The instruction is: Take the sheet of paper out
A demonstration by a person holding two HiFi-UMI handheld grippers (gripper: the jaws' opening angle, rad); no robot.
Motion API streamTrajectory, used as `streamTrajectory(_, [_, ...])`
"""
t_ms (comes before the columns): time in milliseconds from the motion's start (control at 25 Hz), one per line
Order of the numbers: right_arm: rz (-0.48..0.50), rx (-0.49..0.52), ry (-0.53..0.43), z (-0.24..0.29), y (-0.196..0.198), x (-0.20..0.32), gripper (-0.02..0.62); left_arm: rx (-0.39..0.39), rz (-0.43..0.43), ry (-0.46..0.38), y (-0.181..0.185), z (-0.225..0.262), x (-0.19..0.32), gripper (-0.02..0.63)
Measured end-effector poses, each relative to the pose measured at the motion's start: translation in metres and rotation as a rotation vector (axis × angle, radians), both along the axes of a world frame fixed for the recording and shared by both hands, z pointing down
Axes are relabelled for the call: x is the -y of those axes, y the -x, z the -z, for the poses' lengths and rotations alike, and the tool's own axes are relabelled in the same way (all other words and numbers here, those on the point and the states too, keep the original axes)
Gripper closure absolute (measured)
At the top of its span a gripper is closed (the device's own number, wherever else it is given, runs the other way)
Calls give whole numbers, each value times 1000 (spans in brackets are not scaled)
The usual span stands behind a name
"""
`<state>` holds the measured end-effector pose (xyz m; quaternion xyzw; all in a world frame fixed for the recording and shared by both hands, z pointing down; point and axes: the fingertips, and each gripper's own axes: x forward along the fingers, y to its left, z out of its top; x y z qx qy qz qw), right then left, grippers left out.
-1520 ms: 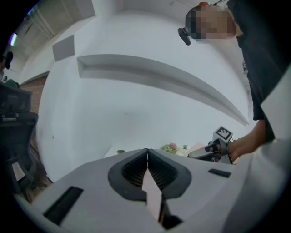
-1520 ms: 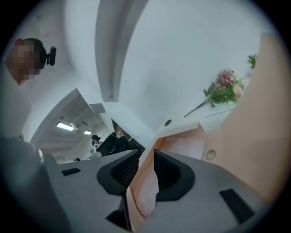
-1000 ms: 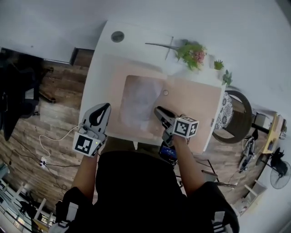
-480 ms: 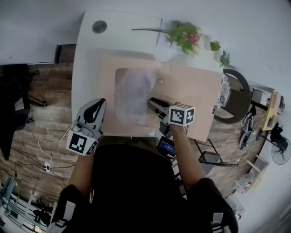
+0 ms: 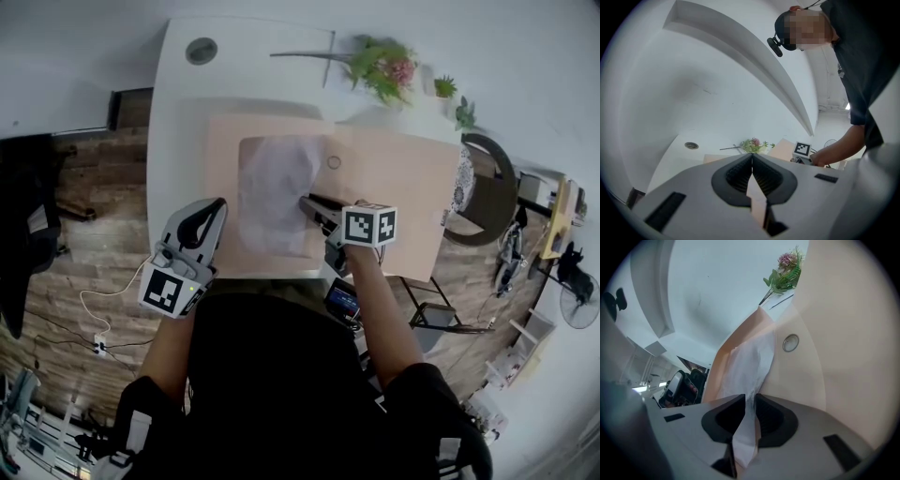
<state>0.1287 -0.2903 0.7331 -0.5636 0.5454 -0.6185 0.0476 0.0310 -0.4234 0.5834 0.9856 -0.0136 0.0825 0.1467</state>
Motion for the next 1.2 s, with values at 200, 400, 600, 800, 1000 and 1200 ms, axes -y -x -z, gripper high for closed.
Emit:
streamTrajectory(200, [15,-37,33,-6,-3,-5,581,0,-15,3,2,0,-1,603])
streamTrajectory(400, [-40,-21,-7,13,-14,-9,583,-10,-22,-2,-1,2,4,603])
streamTrajectory(600, [-55,-119,37,24,-38,-48,583,-39,-56,-23,-11,10,2,603])
streamTrajectory(800, [-136,-183,41,44,-62,-82,583,-58,-91,-28,-22,17,-3,603])
streamTrajectory(1000, [-200,-245,22,70,-78,-106,583,-71,-141,-39,-33,26,-12,603])
streamTrajectory(1200, [-239,-342,-35,103,-88,-121,583,-98,-199,-40,-41,37,-25,603])
